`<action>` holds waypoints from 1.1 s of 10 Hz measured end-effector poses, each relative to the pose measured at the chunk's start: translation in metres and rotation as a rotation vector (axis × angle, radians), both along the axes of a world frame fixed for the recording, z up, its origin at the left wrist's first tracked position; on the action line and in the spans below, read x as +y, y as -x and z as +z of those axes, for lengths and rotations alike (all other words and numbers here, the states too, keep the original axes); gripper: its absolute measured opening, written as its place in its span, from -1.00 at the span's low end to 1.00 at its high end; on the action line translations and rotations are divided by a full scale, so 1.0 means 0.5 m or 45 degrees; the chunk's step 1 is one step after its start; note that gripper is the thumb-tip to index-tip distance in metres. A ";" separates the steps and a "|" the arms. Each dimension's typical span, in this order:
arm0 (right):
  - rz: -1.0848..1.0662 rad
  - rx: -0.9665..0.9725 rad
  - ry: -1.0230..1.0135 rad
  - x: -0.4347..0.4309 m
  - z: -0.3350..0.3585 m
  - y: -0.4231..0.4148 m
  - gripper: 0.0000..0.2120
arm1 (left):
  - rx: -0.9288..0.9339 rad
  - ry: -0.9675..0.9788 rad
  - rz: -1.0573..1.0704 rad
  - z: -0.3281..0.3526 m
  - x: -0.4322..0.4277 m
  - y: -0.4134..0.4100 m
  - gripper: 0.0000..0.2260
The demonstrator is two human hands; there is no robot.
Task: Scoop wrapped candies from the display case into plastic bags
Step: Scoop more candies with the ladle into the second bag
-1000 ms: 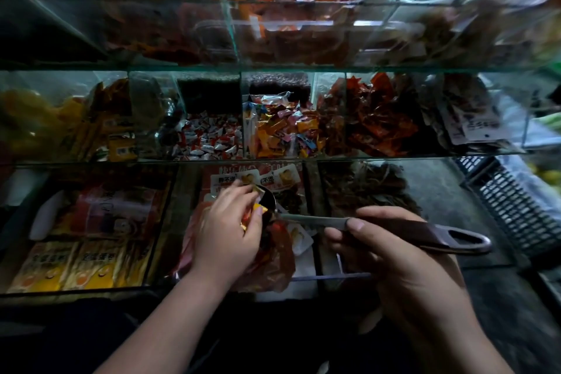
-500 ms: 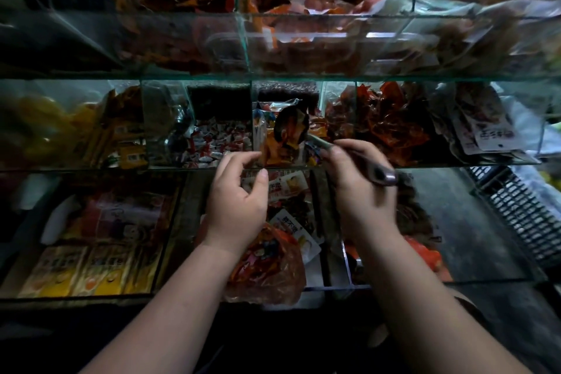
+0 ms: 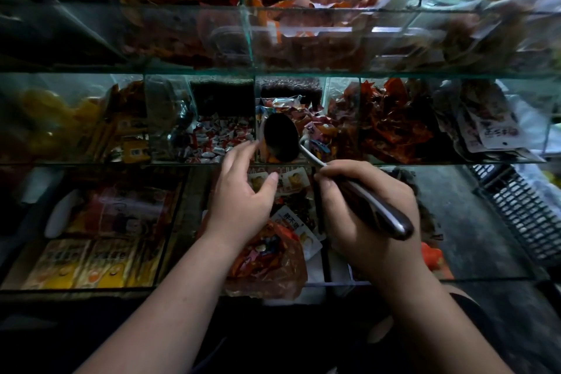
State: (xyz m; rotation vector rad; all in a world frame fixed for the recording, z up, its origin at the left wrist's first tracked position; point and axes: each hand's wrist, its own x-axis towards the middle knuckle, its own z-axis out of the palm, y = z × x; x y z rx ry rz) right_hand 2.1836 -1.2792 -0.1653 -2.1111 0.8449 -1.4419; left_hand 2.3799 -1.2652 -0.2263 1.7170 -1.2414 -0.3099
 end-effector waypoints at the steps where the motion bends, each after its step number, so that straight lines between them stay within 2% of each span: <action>1: 0.113 -0.179 -0.407 0.028 0.013 0.012 -0.86 | -0.061 -0.007 -0.028 0.004 0.014 0.002 -0.39; 2: 0.348 -0.184 -1.075 0.010 0.016 0.021 -0.87 | -0.071 0.012 -0.059 0.005 0.040 0.003 -0.40; 3: 0.539 -0.205 -0.948 0.051 0.053 0.059 -0.90 | -0.109 0.065 -0.036 0.000 0.084 -0.001 -0.52; 4: 0.312 -0.170 -0.938 0.052 0.063 0.068 -0.85 | -0.148 0.142 0.067 -0.017 0.138 -0.016 -0.79; 5: 0.351 0.062 -0.953 0.057 0.035 0.071 -0.86 | -0.226 0.087 0.189 -0.040 0.179 -0.041 -0.90; 6: 0.367 0.454 -0.768 0.074 -0.017 0.036 -0.92 | -0.314 -0.193 0.210 -0.065 0.196 -0.066 -0.86; 7: 0.309 0.555 -0.625 0.068 -0.119 -0.041 -0.98 | -0.292 -0.463 0.146 -0.089 0.197 -0.071 -0.81; 9: 0.177 0.458 -0.800 0.089 -0.291 -0.133 -0.96 | -0.146 -0.493 0.151 -0.105 0.200 -0.070 -0.49; 10: 0.179 0.300 -0.972 0.102 -0.307 -0.144 -0.92 | -0.106 -0.475 0.133 -0.105 0.205 -0.068 -0.39; 11: 0.174 0.204 -1.140 0.096 -0.301 -0.141 -0.87 | -0.091 -0.453 0.128 -0.109 0.207 -0.066 -0.42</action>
